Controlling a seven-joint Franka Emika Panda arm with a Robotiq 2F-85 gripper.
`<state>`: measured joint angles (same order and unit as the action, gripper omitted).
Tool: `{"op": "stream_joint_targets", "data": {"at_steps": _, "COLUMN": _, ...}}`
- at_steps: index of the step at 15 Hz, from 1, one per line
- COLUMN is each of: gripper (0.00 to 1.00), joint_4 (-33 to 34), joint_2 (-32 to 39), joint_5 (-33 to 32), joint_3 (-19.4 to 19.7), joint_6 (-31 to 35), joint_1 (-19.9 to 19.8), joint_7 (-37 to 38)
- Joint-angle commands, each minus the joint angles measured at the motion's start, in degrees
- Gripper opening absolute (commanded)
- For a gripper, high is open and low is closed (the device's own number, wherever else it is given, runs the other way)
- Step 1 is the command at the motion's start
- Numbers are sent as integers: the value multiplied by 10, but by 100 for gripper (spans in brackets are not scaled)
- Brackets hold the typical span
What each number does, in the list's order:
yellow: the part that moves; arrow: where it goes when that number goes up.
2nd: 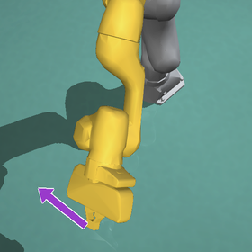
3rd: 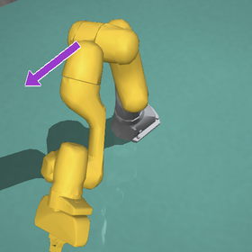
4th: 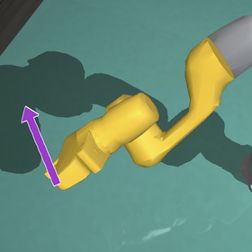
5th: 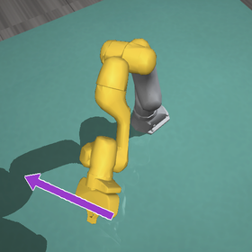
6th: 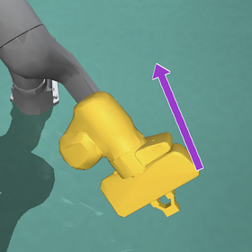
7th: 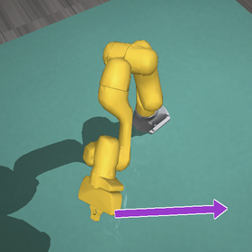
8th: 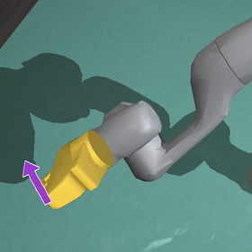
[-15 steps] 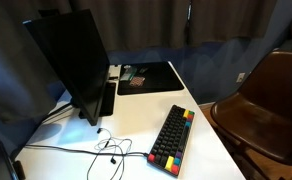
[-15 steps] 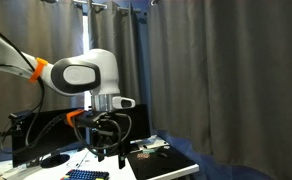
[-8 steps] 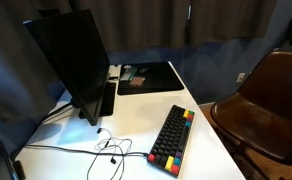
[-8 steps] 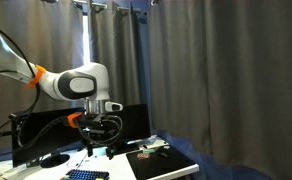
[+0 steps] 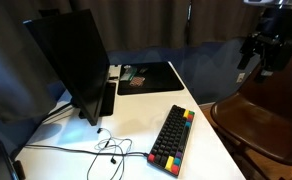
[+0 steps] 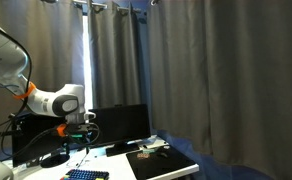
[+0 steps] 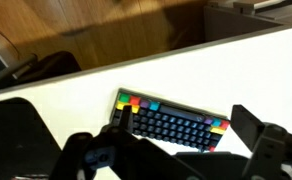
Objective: Press a button on the left side of the keyboard
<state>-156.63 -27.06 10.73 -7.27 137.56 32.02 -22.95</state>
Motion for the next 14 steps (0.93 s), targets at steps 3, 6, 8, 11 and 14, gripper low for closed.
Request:
{"op": "stream_joint_targets", "data": {"at_steps": 3, "gripper": 100, "joint_4": 67, "joint_2": 164, "joint_5": 32, "joint_3": -48, "joint_6": 114, "joint_1": 52, "joint_7": -20}}
{"op": "stream_joint_targets", "data": {"at_steps": 6, "gripper": 100, "joint_4": 52, "joint_2": 147, "joint_5": 28, "joint_3": -60, "joint_6": 109, "joint_1": 41, "joint_7": -4}}
{"op": "stream_joint_targets", "data": {"at_steps": 8, "gripper": 100, "joint_4": 61, "joint_2": 161, "joint_5": 28, "joint_3": -62, "joint_6": 110, "joint_1": 38, "joint_7": -7}}
{"op": "stream_joint_targets", "data": {"at_steps": 11, "gripper": 100, "joint_4": 63, "joint_2": 171, "joint_5": 48, "joint_3": -61, "joint_6": 132, "joint_1": 43, "joint_7": -21}}
{"op": "stream_joint_targets", "data": {"at_steps": 14, "gripper": 100, "joint_4": 86, "joint_2": 231, "joint_5": 156, "joint_3": -56, "joint_6": 224, "joint_1": 77, "joint_7": -103}}
